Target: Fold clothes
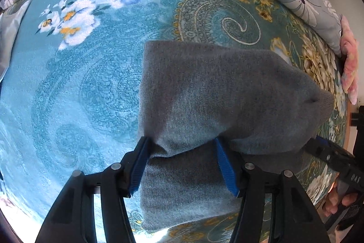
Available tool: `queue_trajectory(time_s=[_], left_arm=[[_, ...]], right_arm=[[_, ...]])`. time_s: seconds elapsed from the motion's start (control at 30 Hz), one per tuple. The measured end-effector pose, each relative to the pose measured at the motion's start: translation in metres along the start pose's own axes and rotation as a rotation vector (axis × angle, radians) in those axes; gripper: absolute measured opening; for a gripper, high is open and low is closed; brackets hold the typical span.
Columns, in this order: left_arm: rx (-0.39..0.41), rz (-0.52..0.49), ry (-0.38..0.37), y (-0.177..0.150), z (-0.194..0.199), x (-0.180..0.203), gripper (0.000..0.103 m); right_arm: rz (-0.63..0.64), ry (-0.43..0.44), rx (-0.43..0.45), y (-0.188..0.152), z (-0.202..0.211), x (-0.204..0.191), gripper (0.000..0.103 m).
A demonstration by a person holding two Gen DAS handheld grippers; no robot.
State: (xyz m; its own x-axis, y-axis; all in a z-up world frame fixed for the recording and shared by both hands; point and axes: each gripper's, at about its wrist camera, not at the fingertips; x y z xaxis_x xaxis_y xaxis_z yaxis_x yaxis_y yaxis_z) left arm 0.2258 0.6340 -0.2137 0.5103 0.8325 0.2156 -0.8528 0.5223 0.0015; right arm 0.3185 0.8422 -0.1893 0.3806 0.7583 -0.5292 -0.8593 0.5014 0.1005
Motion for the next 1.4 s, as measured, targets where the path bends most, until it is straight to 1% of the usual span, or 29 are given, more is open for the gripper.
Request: queue_trajectory(time_s=[0.2, 0.27, 0.33, 0.37, 0.47, 0.53, 0.57, 0.6, 0.67, 0.73, 0.83, 1.0, 1.1, 1.17, 1.23, 1.3, 1.37, 1.4], left_arm=[[-0.003, 0.029, 0.002, 0.002, -0.002, -0.001, 0.061], [-0.005, 0.031, 0.003, 0.002, -0.002, -0.001, 0.061], [-0.006, 0.03, 0.005, 0.004, -0.002, 0.0, 0.061], [-0.005, 0.03, 0.006, 0.004, -0.002, 0.0, 0.061], [-0.005, 0.037, 0.004, 0.005, -0.001, -0.001, 0.061], [-0.002, 0.044, 0.006, 0.006, -0.001, -0.002, 0.061], [-0.001, 0.049, 0.004, 0.006, -0.002, -0.003, 0.061], [-0.001, 0.054, 0.003, 0.007, -0.002, -0.003, 0.061], [0.0, 0.063, 0.004, 0.008, -0.003, -0.003, 0.061], [0.004, 0.067, 0.012, 0.009, -0.001, -0.001, 0.061], [0.012, 0.083, 0.006, 0.009, 0.005, -0.001, 0.061], [0.033, 0.116, -0.044, 0.004, 0.025, -0.007, 0.061], [0.042, 0.101, -0.045, 0.001, 0.028, -0.01, 0.061], [0.035, 0.093, -0.047, -0.01, 0.023, -0.016, 0.061], [0.025, 0.099, -0.043, -0.012, 0.018, -0.016, 0.061], [0.023, 0.102, -0.043, -0.013, 0.013, -0.018, 0.061], [0.024, 0.105, -0.048, -0.012, 0.009, -0.021, 0.061], [0.023, 0.108, -0.059, -0.012, 0.009, -0.022, 0.061]], right_arm=[[0.039, 0.097, 0.009, 0.001, 0.004, -0.01, 0.066], [0.033, 0.119, 0.007, 0.003, 0.001, -0.004, 0.066], [0.019, 0.117, -0.013, 0.007, -0.008, 0.007, 0.066], [0.003, 0.134, -0.022, 0.009, -0.013, 0.013, 0.066], [-0.02, 0.221, -0.031, 0.014, -0.018, 0.017, 0.065], [-0.007, 0.286, -0.022, 0.016, -0.016, 0.012, 0.058], [0.0, 0.309, -0.018, 0.016, -0.015, 0.009, 0.057], [0.003, 0.309, -0.015, 0.016, -0.015, 0.008, 0.054], [-0.026, 0.287, -0.021, 0.017, -0.021, 0.012, 0.042], [-0.059, 0.265, -0.026, 0.017, -0.026, 0.017, 0.024], [-0.059, 0.259, -0.01, 0.016, -0.018, 0.013, 0.018], [-0.056, 0.296, 0.06, 0.014, 0.018, 0.006, 0.016], [-0.039, 0.243, 0.079, 0.015, 0.035, 0.016, 0.016], [-0.07, 0.213, 0.06, 0.017, 0.028, 0.033, 0.016], [-0.11, 0.195, 0.034, 0.018, 0.015, 0.049, 0.016], [-0.127, 0.192, 0.025, 0.018, 0.004, 0.052, 0.017], [-0.125, 0.189, 0.033, 0.016, 0.005, 0.051, 0.018], [-0.122, 0.185, 0.036, 0.015, 0.007, 0.05, 0.02]])
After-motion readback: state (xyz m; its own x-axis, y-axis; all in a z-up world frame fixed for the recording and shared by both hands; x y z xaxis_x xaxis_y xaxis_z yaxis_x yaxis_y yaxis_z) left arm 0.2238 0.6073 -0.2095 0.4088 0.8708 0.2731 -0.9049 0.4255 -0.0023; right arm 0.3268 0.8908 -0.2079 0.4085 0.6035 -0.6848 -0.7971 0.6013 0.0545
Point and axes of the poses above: each gripper's, at about its wrist camera, not at the fingertips, and z roughly against the way its jaws point, x to its right, y to its top, and after that the axes turned 1 degree about -x, right-handed
